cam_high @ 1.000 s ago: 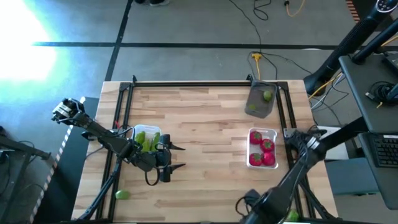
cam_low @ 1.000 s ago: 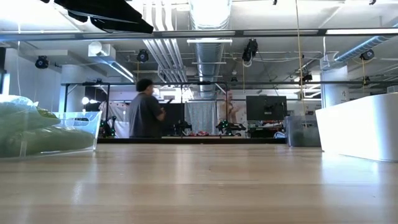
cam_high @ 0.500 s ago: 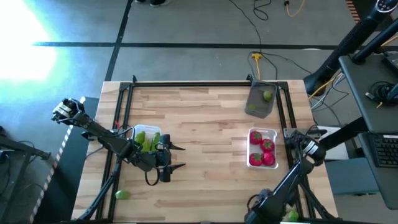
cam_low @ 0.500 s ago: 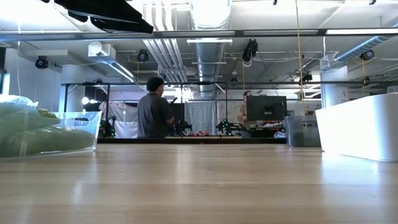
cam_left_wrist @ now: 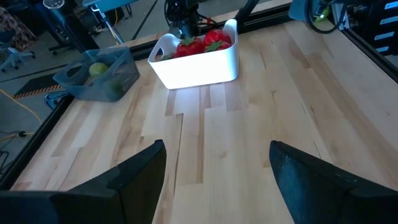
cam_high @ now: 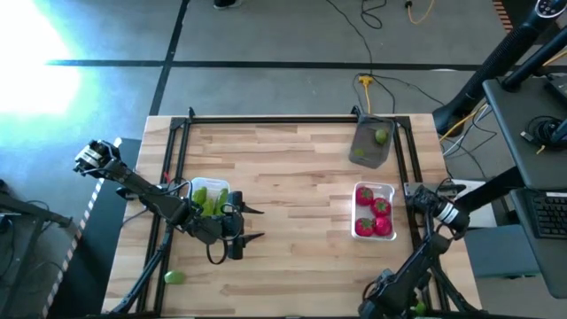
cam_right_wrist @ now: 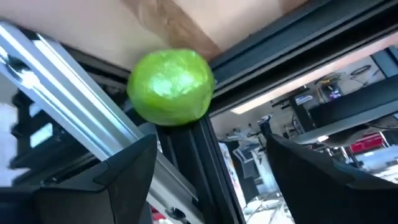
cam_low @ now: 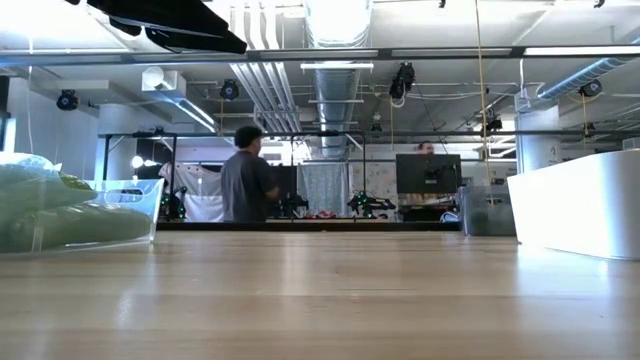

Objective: Sort produce into baskets
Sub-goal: Put the lime into the black bin

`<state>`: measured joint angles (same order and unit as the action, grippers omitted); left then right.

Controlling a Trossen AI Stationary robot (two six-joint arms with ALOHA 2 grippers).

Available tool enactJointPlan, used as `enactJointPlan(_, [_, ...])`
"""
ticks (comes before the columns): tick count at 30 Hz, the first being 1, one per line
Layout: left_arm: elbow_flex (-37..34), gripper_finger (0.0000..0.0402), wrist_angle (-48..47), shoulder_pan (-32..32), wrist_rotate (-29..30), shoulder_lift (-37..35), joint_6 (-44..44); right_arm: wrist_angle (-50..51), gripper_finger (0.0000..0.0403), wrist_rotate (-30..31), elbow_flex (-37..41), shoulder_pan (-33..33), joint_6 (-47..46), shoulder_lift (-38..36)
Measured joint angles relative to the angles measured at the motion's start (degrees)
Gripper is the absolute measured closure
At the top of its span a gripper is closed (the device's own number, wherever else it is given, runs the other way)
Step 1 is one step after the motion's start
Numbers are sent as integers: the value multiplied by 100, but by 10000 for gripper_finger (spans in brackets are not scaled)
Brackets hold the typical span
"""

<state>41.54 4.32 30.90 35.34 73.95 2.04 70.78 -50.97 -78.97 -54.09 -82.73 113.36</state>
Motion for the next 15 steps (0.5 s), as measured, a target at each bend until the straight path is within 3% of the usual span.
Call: enactJointPlan(15, [0,134,0,-1,1,0,0,-353,197,-67,121,-252,240,0])
